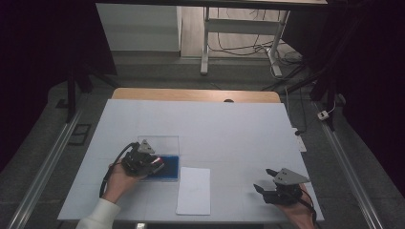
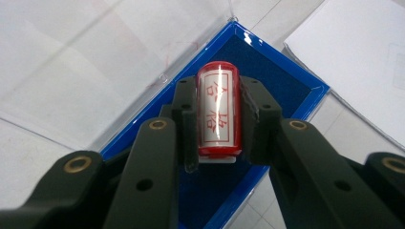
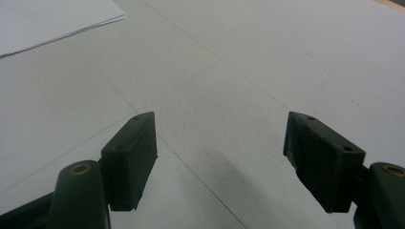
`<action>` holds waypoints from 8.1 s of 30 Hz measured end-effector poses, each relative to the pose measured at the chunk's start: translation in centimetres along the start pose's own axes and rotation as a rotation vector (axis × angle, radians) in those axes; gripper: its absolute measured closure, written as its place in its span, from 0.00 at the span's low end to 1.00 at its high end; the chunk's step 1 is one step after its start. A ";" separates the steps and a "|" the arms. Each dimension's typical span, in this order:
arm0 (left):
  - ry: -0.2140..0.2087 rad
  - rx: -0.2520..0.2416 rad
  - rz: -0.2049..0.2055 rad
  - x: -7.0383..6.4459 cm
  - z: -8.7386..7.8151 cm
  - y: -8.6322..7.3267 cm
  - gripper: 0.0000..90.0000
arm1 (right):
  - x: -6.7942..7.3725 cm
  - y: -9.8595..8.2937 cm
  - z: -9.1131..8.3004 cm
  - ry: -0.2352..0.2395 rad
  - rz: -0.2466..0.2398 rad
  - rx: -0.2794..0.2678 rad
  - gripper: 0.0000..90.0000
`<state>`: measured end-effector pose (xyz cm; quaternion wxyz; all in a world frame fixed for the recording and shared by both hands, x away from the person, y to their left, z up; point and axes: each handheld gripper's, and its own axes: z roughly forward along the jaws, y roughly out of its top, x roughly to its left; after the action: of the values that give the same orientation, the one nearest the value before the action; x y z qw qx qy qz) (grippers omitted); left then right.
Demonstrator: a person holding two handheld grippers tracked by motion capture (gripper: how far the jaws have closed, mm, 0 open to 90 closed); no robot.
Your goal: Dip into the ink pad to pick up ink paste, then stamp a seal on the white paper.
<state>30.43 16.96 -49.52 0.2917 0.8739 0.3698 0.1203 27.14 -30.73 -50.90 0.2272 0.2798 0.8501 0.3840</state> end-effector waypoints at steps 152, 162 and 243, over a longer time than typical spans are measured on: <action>-0.224 -0.082 0.190 -9.0 2.5 4.2 0.78 | -0.3 -0.4 0.1 -0.006 0.004 0.013 0.30; -0.225 -0.062 0.195 -9.3 3.0 4.2 0.78 | -0.3 -0.5 0.1 -0.006 0.002 0.017 0.30; -0.203 0.000 0.209 -10.1 4.1 4.2 0.79 | -0.2 -0.3 0.2 -0.023 -0.009 0.024 0.31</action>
<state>27.54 5.74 -50.22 0.3136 0.9153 0.2451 0.0609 27.33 -30.94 -51.26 0.2353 0.2833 0.8532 0.3695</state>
